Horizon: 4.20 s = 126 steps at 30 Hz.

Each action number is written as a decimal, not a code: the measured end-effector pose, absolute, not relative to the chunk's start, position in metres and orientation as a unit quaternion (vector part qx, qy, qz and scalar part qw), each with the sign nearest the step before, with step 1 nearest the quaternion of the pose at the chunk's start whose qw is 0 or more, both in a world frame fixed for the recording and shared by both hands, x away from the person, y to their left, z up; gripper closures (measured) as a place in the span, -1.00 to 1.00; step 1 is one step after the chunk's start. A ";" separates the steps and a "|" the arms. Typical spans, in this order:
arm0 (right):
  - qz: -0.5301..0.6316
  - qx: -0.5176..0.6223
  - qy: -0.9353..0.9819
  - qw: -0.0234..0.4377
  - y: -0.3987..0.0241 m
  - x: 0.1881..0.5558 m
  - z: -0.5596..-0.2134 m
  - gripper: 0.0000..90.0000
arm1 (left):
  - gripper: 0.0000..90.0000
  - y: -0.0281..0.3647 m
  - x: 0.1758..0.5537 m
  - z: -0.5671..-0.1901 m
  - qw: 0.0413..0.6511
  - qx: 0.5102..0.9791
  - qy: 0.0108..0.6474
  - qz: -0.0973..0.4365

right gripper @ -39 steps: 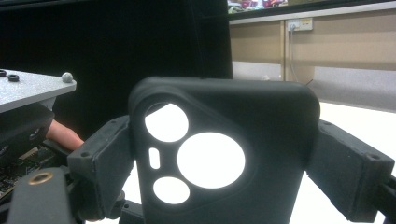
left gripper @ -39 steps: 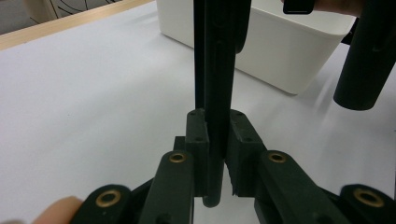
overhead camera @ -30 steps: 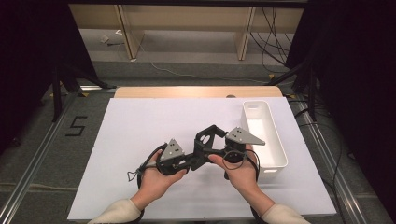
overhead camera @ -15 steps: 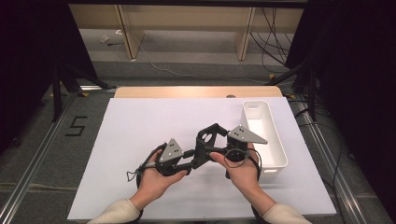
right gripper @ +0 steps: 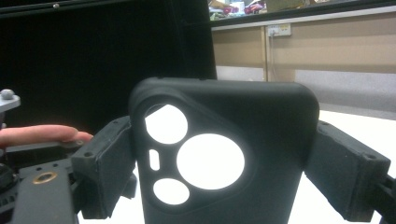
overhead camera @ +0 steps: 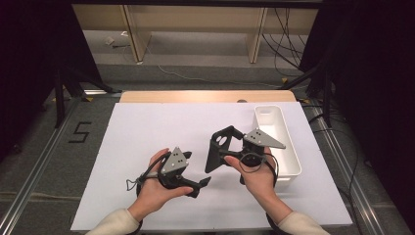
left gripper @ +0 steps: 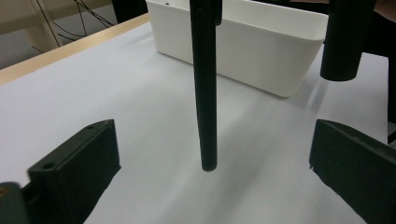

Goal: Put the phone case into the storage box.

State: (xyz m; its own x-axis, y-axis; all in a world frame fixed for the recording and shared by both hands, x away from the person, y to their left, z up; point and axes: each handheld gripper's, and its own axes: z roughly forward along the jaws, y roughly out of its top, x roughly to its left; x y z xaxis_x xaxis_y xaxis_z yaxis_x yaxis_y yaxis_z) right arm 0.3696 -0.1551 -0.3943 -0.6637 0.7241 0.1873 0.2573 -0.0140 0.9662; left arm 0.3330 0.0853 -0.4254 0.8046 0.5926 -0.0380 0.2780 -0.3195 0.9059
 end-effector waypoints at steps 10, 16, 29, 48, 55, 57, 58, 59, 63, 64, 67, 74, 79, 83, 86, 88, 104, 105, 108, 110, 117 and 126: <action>0.614 0.367 0.670 0.198 -0.160 0.372 -0.390 -0.65 | -1.00 0.100 0.331 -0.421 0.524 0.787 0.276 0.174; 0.614 0.369 0.668 0.199 -0.162 0.372 -0.389 -0.65 | -1.00 0.106 0.330 -0.419 0.528 0.782 0.278 0.181; 0.614 0.373 0.666 0.203 -0.166 0.374 -0.386 -0.65 | -1.00 0.124 0.328 -0.418 0.532 0.773 0.286 0.194; 0.614 0.378 0.662 0.207 -0.171 0.376 -0.384 -0.65 | -1.00 0.145 0.323 -0.420 0.529 0.767 0.299 0.209; 0.615 0.379 0.660 0.208 -0.173 0.376 -0.382 -0.65 | -1.00 0.152 0.320 -0.421 0.527 0.765 0.303 0.212; 0.615 0.380 0.659 0.209 -0.174 0.376 -0.382 -0.65 | -1.00 0.154 0.320 -0.422 0.527 0.764 0.305 0.213; 0.614 0.382 0.659 0.208 -0.174 0.376 -0.382 -0.65 | -1.00 0.154 0.320 -0.422 0.527 0.764 0.305 0.213; 0.614 0.382 0.659 0.208 -0.174 0.376 -0.382 -0.65 | -1.00 0.155 0.319 -0.422 0.526 0.764 0.306 0.214; 0.616 0.381 0.658 0.207 -0.174 0.376 -0.381 -0.65 | -1.00 0.156 0.319 -0.422 0.527 0.764 0.306 0.213; 0.616 0.381 0.658 0.208 -0.174 0.376 -0.381 -0.65 | -1.00 0.156 0.319 -0.423 0.527 0.764 0.307 0.213; 0.615 0.382 0.657 0.209 -0.176 0.377 -0.381 -0.65 | -1.00 0.157 0.319 -0.423 0.526 0.764 0.308 0.215; 0.617 0.385 0.654 0.210 -0.178 0.378 -0.378 -0.65 | -1.00 0.158 0.319 -0.423 0.526 0.763 0.308 0.215; 0.616 0.387 0.653 0.212 -0.180 0.379 -0.377 -0.65 | -1.00 0.158 0.320 -0.424 0.526 0.763 0.308 0.214; 0.618 0.388 0.650 0.213 -0.182 0.379 -0.376 -0.65 | -1.00 0.158 0.320 -0.424 0.527 0.762 0.308 0.215; 0.620 0.388 0.647 0.214 -0.184 0.380 -0.373 -0.65 | -1.00 0.158 0.320 -0.424 0.527 0.762 0.308 0.215; 0.621 0.389 0.645 0.216 -0.186 0.380 -0.372 -0.65 | -1.00 0.158 0.320 -0.424 0.527 0.762 0.309 0.215; 0.626 0.399 0.630 0.228 -0.199 0.383 -0.363 -0.65 | -1.00 0.158 0.320 -0.424 0.528 0.760 0.311 0.216; 0.626 0.400 0.629 0.229 -0.200 0.383 -0.363 -0.65 | -1.00 0.158 0.320 -0.424 0.529 0.760 0.311 0.216; 0.626 0.401 0.628 0.230 -0.201 0.383 -0.362 -0.65 | -1.00 0.158 0.320 -0.424 0.528 0.760 0.311 0.216; 0.626 0.402 0.627 0.232 -0.203 0.384 -0.361 -0.65 | -1.00 0.158 0.320 -0.424 0.528 0.761 0.310 0.216; 0.627 0.406 0.621 0.238 -0.208 0.385 -0.359 -0.65 | -1.00 0.157 0.320 -0.424 0.529 0.760 0.311 0.216; 0.628 0.409 0.616 0.244 -0.212 0.385 -0.356 -0.65 | -1.00 0.158 0.320 -0.424 0.528 0.760 0.311 0.216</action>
